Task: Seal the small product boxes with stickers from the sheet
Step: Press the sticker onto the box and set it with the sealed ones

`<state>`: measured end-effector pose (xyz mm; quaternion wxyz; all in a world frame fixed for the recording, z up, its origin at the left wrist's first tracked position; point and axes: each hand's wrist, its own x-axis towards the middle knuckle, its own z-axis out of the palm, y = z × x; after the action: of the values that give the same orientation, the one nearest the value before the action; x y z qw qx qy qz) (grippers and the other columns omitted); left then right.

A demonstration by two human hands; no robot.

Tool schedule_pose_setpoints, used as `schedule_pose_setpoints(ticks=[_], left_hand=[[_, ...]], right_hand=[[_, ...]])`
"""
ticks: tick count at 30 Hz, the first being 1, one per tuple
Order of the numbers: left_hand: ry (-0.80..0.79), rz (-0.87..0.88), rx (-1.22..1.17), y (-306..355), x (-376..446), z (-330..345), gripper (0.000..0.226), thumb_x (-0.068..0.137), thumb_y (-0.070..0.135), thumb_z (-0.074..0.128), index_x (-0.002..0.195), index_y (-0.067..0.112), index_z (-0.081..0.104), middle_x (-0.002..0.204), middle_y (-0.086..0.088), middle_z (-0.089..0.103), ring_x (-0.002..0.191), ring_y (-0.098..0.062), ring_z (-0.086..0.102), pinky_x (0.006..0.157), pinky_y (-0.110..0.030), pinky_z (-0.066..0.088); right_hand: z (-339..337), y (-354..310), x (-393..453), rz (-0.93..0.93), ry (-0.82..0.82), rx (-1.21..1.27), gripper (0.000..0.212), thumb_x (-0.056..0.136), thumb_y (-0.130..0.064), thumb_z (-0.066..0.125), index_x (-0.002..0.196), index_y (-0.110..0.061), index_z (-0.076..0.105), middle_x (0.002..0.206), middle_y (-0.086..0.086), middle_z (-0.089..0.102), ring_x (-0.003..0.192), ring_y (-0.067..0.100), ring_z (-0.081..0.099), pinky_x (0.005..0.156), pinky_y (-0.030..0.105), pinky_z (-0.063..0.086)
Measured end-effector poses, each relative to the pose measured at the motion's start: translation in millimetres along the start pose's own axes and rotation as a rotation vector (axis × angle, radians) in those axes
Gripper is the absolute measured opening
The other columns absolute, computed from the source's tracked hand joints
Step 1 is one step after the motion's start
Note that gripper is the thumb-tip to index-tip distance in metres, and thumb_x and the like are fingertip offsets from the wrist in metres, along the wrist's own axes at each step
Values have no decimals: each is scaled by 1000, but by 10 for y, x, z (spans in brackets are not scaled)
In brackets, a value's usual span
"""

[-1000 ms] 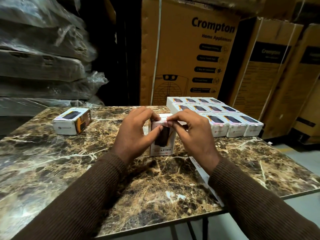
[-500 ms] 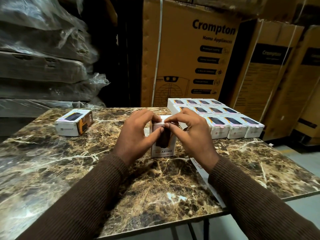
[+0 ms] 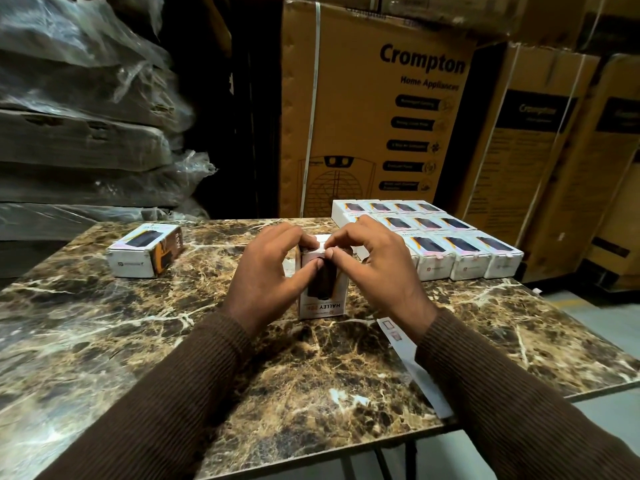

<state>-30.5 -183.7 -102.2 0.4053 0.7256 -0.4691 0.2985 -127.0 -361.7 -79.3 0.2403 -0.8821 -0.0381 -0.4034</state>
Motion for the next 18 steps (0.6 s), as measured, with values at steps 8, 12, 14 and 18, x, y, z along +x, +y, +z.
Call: schedule_pose_setpoints(ticks=[8,12,14,18], left_hand=[[-9,-17,-24,18,-10,-39,20,91,18,79,109,16,72,108,8,69,104,-9,61,89,-34,52],[-5,-56,-48,51,-46,-143,35,92,16,79,125,16,70,128,6,69,120,-8,62,100,-37,55],[42,-93,-43,105,-74,-200,38,91,16,79,127,16,67,131,5,66,121,-7,61,99,-32,56],[49,-237,4,196,-278,-222,18,91,18,77,98,23,61,105,11,63,96,-3,62,86,-32,62]], right_hand=[[4,10,-7,69,-3,208,10,95,-19,75,104,-24,75,102,-10,67,103,6,64,91,29,55],[-89,-5,-116,58,-14,274,19,95,-16,76,112,-21,71,113,-9,68,111,6,63,85,21,56],[-110,20,-223,89,32,279,16,94,-13,76,107,-19,68,112,-7,65,111,6,62,80,15,54],[-62,139,-420,236,16,206,15,92,-16,77,92,-21,63,104,-6,64,98,0,62,80,12,51]])
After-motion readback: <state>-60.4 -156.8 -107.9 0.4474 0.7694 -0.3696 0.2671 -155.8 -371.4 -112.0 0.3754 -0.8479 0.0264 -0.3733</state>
